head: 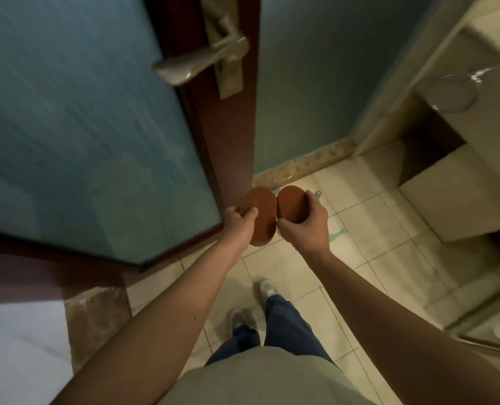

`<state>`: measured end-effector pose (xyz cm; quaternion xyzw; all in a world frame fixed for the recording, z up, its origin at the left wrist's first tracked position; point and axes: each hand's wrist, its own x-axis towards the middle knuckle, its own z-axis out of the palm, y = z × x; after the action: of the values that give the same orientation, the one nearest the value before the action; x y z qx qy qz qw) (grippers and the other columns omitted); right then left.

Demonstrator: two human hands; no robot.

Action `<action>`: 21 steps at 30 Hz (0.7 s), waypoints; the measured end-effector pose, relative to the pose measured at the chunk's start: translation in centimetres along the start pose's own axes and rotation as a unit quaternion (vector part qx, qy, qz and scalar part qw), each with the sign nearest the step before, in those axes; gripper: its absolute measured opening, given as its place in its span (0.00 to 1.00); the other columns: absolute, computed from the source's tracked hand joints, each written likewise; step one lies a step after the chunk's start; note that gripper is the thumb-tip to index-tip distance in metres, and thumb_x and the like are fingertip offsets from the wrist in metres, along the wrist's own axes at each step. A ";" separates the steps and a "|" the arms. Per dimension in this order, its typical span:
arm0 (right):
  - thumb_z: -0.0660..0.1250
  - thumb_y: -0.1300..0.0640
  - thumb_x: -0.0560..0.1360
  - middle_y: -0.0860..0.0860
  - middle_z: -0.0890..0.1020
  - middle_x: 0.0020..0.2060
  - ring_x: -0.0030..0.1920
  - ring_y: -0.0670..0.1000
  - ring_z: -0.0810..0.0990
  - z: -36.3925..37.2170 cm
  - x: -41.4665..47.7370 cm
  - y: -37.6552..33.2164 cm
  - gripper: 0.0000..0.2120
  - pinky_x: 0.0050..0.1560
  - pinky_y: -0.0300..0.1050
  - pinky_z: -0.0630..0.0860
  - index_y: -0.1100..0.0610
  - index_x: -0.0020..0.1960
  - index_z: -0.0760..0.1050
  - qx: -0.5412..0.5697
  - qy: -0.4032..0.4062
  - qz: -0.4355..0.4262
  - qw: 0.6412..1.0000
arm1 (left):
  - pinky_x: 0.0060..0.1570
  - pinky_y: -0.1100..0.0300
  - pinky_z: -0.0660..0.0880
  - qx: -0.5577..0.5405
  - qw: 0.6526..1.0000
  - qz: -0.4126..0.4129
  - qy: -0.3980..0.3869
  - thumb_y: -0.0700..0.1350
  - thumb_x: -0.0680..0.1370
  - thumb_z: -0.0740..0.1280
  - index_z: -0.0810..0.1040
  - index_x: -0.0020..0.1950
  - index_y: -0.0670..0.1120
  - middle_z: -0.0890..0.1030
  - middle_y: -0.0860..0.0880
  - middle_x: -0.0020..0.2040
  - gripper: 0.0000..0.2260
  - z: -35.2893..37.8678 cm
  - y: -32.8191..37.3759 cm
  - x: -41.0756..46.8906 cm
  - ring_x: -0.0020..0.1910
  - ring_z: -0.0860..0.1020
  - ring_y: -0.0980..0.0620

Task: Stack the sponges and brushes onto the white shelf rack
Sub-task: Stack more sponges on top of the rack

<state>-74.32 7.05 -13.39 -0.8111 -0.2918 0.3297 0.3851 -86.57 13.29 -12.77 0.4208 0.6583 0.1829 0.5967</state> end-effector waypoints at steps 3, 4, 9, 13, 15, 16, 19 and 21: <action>0.75 0.54 0.63 0.52 0.69 0.64 0.61 0.50 0.71 -3.0 -0.2 -1.1 0.41 0.63 0.53 0.74 0.53 0.73 0.63 0.015 0.050 -0.020 0.998 | 0.43 0.59 0.76 0.005 0.999 0.034 -0.020 0.45 0.80 0.64 0.70 0.48 0.47 0.77 0.44 0.51 0.04 1.6 2.6 -1.0 0.45 0.77 0.50; 0.75 0.54 0.63 0.52 0.69 0.64 0.61 0.51 0.71 -4.0 -0.1 -1.5 0.41 0.63 0.51 0.74 0.53 0.73 0.63 0.020 0.065 -0.024 0.997 | 0.49 0.55 0.77 0.014 0.998 0.037 -0.047 0.45 0.80 0.64 0.70 0.50 0.47 0.77 0.43 0.53 0.04 2.1 3.6 -1.3 0.48 0.78 0.48; 0.75 0.50 0.62 0.51 0.70 0.65 0.62 0.50 0.73 -9.9 0.5 -2.8 0.42 0.62 0.50 0.75 0.52 0.74 0.63 0.041 0.141 -0.024 0.989 | 0.61 0.47 0.75 0.067 0.982 0.083 -0.154 0.46 0.76 0.69 0.66 0.67 0.44 0.77 0.42 0.61 0.23 5.7 8.4 -3.3 0.57 0.78 0.45; 0.76 0.49 0.63 0.49 0.68 0.63 0.59 0.49 0.73 -15.1 0.8 -3.2 0.45 0.60 0.47 0.75 0.51 0.75 0.60 0.055 0.208 -0.019 0.976 | 0.59 0.53 0.75 0.164 0.951 0.156 -0.211 0.49 0.68 0.75 0.64 0.69 0.47 0.72 0.45 0.63 0.33 9.6 11.6 -5.2 0.57 0.77 0.49; 0.76 0.49 0.63 0.50 0.67 0.65 0.58 0.48 0.72 -18.0 1.2 -3.2 0.45 0.61 0.48 0.76 0.50 0.75 0.59 0.059 0.232 -0.016 0.971 | 0.54 0.57 0.72 0.226 0.929 0.196 -0.217 0.51 0.65 0.77 0.64 0.69 0.49 0.68 0.48 0.63 0.36 11.8 13.1 -6.3 0.56 0.74 0.51; 0.76 0.49 0.63 0.51 0.67 0.66 0.57 0.48 0.72 -19.5 1.6 -3.2 0.46 0.61 0.50 0.76 0.50 0.76 0.58 0.059 0.243 -0.013 0.968 | 0.53 0.57 0.71 0.249 0.919 0.213 -0.217 0.51 0.64 0.77 0.63 0.69 0.49 0.66 0.48 0.63 0.38 13.1 13.9 -7.0 0.55 0.73 0.51; 0.76 0.50 0.63 0.51 0.67 0.66 0.54 0.47 0.71 -24.5 2.7 -3.1 0.46 0.59 0.49 0.76 0.50 0.76 0.59 0.064 0.278 -0.013 0.958 | 0.55 0.56 0.72 0.270 0.902 0.255 -0.220 0.50 0.63 0.78 0.61 0.72 0.48 0.63 0.48 0.64 0.41 17.8 16.0 -8.9 0.57 0.72 0.50; 0.75 0.51 0.63 0.51 0.68 0.66 0.54 0.45 0.70 -28.1 3.6 -2.8 0.45 0.58 0.45 0.74 0.50 0.75 0.60 0.065 0.300 -0.019 0.952 | 0.53 0.58 0.70 0.277 0.889 0.287 -0.226 0.49 0.64 0.79 0.59 0.74 0.47 0.62 0.47 0.66 0.44 21.3 17.4 -10.2 0.56 0.70 0.51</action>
<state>-51.40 -1.03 1.44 -0.8402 -0.1562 0.0821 0.5129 -61.40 9.97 1.91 0.7696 0.3805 0.0564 0.5097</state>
